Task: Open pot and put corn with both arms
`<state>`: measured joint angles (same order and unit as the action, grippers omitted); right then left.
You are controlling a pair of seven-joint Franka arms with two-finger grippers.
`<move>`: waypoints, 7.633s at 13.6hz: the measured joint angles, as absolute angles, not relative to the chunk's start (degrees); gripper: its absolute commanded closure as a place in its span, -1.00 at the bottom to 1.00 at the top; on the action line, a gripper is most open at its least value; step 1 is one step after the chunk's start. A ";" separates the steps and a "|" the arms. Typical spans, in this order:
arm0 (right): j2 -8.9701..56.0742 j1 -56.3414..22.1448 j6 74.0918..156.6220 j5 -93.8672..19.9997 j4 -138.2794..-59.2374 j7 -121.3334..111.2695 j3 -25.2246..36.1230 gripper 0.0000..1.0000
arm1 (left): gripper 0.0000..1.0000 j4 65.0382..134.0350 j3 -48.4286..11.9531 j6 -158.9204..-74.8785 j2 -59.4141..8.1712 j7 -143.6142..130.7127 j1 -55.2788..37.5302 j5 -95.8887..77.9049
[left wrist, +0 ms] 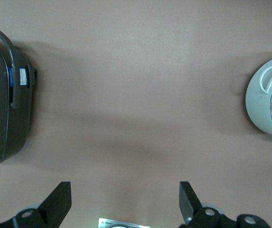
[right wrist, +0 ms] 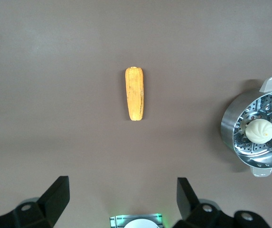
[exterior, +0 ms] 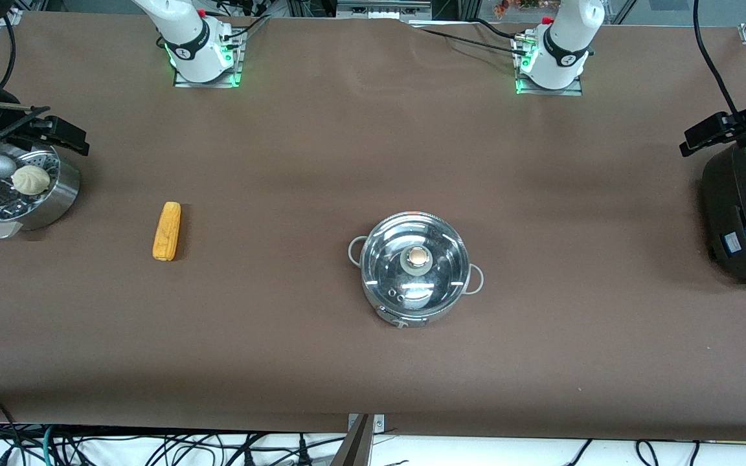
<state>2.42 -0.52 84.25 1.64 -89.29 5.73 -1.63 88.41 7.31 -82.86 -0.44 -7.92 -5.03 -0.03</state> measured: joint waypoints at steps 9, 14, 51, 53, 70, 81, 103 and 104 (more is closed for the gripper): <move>6.66 -0.57 89.53 1.67 -89.33 5.73 -1.79 -1.00 | -1.00 88.44 7.31 -82.85 -0.47 -7.92 -5.03 -0.03; 15.53 -0.99 98.36 1.57 -89.40 5.75 -1.97 -1.00 | -1.00 88.46 7.21 -82.83 -0.49 -7.92 -5.04 -0.03; 26.87 1.55 137.28 1.48 -118.54 0.01 -1.32 -1.00 | -0.99 74.32 -2.50 -107.35 -32.80 -24.79 -28.65 -8.43; 26.72 1.81 137.82 1.48 -119.42 -0.13 -1.29 -0.63 | -0.99 72.17 -1.82 -108.22 -35.30 -24.79 -30.05 -6.99; 21.23 2.21 109.85 -8.07 -101.75 -3.71 -1.81 1.00 | -0.96 69.49 1.93 -115.23 -42.11 -24.78 -33.44 -6.32; 21.37 -2.33 99.52 -8.58 -88.24 -2.94 -2.37 1.00 | -0.64 69.48 2.06 -115.24 -42.46 -24.78 -33.78 -4.96; 23.08 -9.05 99.25 -8.61 -84.29 2.38 -2.41 1.00 | 1.00 68.07 2.56 -112.51 -42.46 -24.89 -34.07 -4.97; 23.09 -9.05 99.25 -8.61 -84.29 2.39 -2.41 1.00 | 1.00 68.07 2.67 -112.35 -42.46 -24.89 -34.07 -4.93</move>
